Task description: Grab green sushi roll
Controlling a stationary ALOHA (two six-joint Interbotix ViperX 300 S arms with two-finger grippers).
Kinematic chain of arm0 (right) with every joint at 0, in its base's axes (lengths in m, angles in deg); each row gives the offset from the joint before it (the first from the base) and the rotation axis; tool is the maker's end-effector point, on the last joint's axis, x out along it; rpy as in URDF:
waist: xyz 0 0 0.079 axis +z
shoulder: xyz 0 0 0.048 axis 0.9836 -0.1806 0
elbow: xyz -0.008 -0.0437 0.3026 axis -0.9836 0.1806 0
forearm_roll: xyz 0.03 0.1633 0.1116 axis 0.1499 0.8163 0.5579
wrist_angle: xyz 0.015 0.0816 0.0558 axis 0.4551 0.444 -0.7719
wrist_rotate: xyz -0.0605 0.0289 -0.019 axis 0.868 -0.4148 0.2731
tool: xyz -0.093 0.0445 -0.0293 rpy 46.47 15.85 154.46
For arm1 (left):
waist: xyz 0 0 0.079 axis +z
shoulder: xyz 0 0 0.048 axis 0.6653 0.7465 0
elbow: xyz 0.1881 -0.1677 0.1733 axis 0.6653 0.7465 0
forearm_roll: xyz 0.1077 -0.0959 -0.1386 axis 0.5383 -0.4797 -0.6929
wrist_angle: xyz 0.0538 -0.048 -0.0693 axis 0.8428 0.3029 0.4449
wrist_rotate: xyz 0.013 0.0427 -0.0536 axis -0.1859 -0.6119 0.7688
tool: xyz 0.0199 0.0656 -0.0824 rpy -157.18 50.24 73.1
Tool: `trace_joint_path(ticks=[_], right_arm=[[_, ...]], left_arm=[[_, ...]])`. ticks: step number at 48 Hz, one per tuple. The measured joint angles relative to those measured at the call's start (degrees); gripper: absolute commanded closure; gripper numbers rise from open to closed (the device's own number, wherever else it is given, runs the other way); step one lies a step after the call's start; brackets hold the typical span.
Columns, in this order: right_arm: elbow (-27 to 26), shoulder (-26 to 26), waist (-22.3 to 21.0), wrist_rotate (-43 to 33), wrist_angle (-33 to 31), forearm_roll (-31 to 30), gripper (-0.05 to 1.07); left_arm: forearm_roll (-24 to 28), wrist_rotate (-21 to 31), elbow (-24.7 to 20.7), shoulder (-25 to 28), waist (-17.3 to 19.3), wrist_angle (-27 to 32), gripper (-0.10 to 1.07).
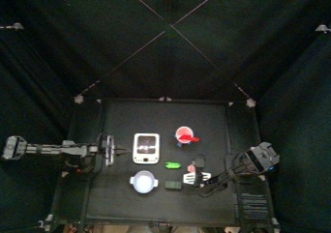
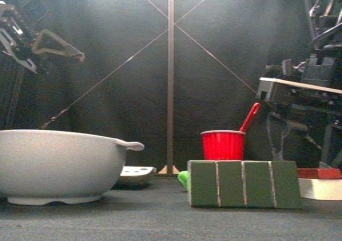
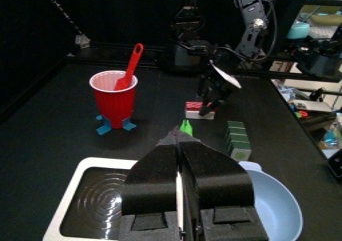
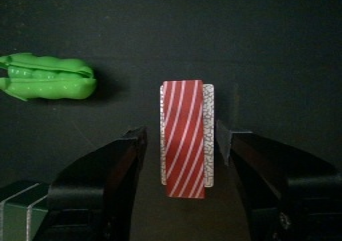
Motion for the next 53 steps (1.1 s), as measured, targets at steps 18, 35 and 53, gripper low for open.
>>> trace_joint_path(ticks=[18, 35, 53], right_arm=[[2.3, 7.4, 1.0, 0.5, -1.9, -4.7, 0.13], [1.7, 10.3, 1.6, 14.3, 3.3, -11.4, 0.13], [-1.4, 6.6, 0.3, 33.0, 17.6, -13.6, 0.13]], left_arm=[[-0.1, 0.0, 0.0, 0.0, 0.1, 0.1, 0.65], [-0.1, 0.1, 0.0, 0.0, 0.1, 0.0, 0.65], [-0.1, 0.1, 0.0, 0.0, 0.2, 0.0, 0.65]])
